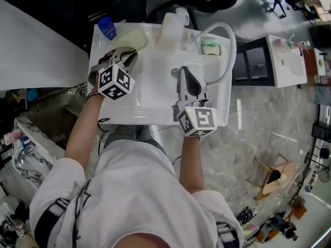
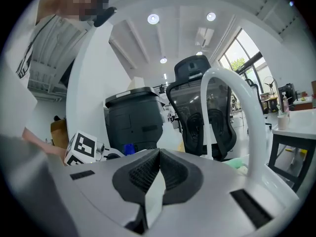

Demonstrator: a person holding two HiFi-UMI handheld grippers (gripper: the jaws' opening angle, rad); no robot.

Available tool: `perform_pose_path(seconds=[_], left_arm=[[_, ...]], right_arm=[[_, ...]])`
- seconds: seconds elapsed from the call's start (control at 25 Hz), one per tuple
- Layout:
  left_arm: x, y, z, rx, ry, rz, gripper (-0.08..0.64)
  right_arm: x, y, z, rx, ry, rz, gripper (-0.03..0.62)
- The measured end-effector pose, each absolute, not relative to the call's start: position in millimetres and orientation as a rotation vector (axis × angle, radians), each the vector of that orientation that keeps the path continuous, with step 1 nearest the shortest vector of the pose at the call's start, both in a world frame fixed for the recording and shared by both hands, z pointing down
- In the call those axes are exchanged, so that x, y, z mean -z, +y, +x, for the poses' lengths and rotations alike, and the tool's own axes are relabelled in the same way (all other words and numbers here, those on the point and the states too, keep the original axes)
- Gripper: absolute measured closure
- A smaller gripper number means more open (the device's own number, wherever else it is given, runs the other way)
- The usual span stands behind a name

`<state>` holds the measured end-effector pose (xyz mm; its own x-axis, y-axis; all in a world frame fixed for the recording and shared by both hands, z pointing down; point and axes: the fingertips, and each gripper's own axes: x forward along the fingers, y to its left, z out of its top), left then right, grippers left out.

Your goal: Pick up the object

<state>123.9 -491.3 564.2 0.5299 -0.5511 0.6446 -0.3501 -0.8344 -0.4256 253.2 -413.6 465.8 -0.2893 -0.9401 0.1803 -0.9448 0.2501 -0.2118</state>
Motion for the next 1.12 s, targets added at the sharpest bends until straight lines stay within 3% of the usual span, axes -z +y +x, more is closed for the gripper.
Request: perform_pose_path(seconds=[1.12], left_arm=[[-410, -396, 9, 0.71, 1.381, -2.483, 0.518]], right_arm=[[-380, -349, 230, -0.251, -2.66, 1.814, 0.586]])
